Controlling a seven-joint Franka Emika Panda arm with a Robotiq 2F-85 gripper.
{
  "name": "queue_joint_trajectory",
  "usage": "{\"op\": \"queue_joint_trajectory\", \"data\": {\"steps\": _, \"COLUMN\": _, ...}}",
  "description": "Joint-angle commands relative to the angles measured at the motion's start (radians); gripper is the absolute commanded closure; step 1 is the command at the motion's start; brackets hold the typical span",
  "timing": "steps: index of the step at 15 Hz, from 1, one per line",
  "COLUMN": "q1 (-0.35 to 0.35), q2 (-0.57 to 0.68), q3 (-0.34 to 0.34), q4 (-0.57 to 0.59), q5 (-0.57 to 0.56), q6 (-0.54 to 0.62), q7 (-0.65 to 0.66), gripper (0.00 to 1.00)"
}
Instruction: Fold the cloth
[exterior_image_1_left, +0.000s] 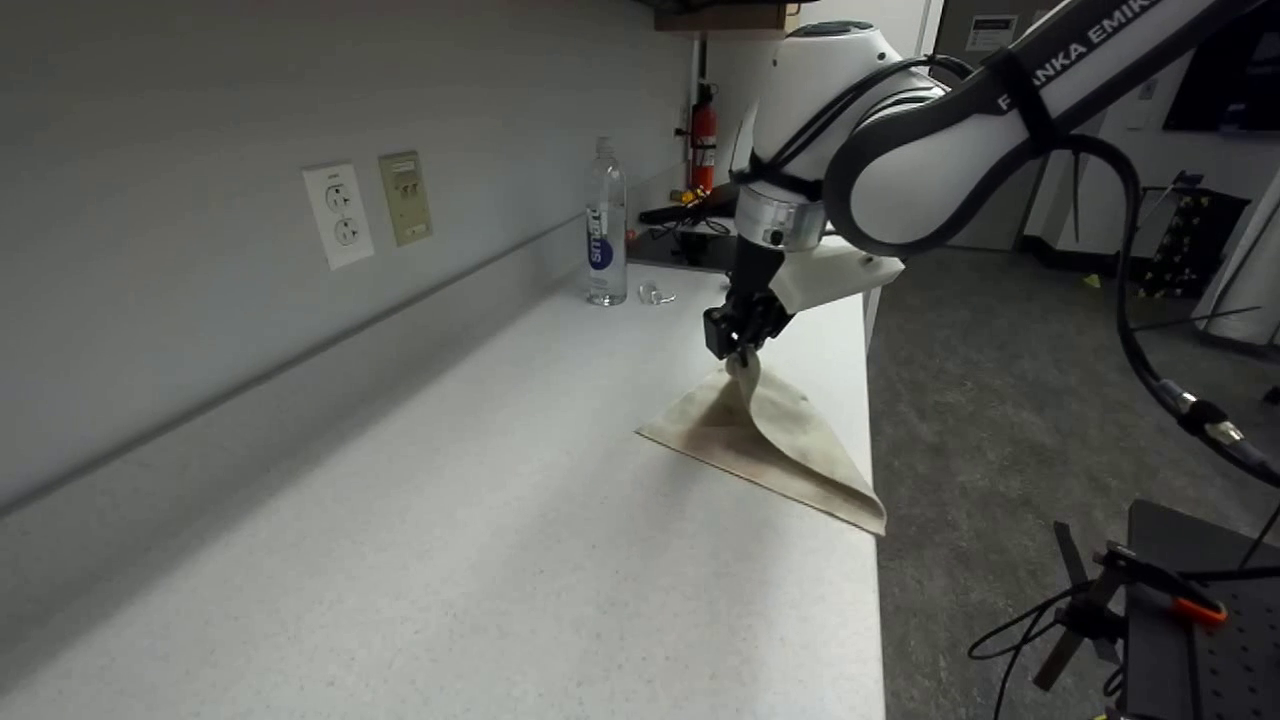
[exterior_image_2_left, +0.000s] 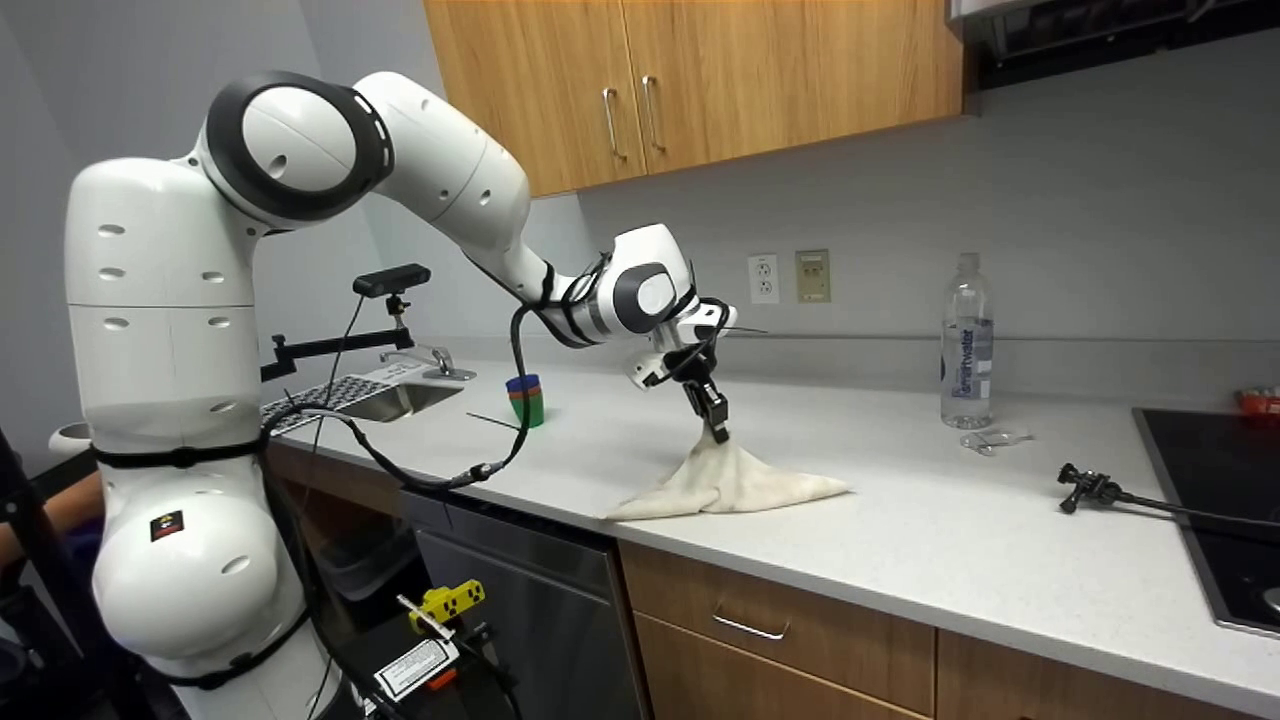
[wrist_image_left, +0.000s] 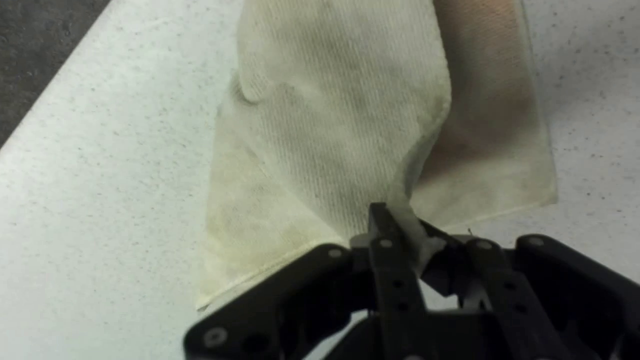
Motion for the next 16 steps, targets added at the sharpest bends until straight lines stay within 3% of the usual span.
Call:
{"op": "queue_joint_trajectory", "data": {"steps": 1, "q1": 0.023, "q2": 0.036, "q3": -0.005, "q4": 0.059, "q5": 0.024, "q6": 0.009, "q7": -0.027, "gripper": 0.99}}
{"op": "queue_joint_trajectory", "data": {"steps": 4, "q1": 0.031, "q2": 0.059, "q3": -0.01, "q4": 0.087, "q5": 0.025, "q6": 0.002, "q7": -0.024, "gripper": 0.99}}
{"op": "queue_joint_trajectory", "data": {"steps": 5, "q1": 0.034, "q2": 0.065, "q3": -0.013, "q4": 0.092, "q5": 0.021, "q6": 0.003, "q7": -0.02, "gripper": 0.93}}
{"op": "queue_joint_trajectory", "data": {"steps": 6, "q1": 0.033, "q2": 0.07, "q3": -0.011, "q4": 0.098, "q5": 0.028, "q6": -0.005, "q7": -0.026, "gripper": 0.68}}
{"op": "queue_joint_trajectory", "data": {"steps": 8, "q1": 0.039, "q2": 0.071, "q3": -0.016, "q4": 0.096, "q5": 0.016, "q6": 0.006, "q7": -0.022, "gripper": 0.64}}
{"op": "queue_joint_trajectory", "data": {"steps": 16, "q1": 0.039, "q2": -0.004, "q3": 0.006, "q4": 0.032, "q5": 0.051, "q6": 0.012, "q7": -0.07, "gripper": 0.05}}
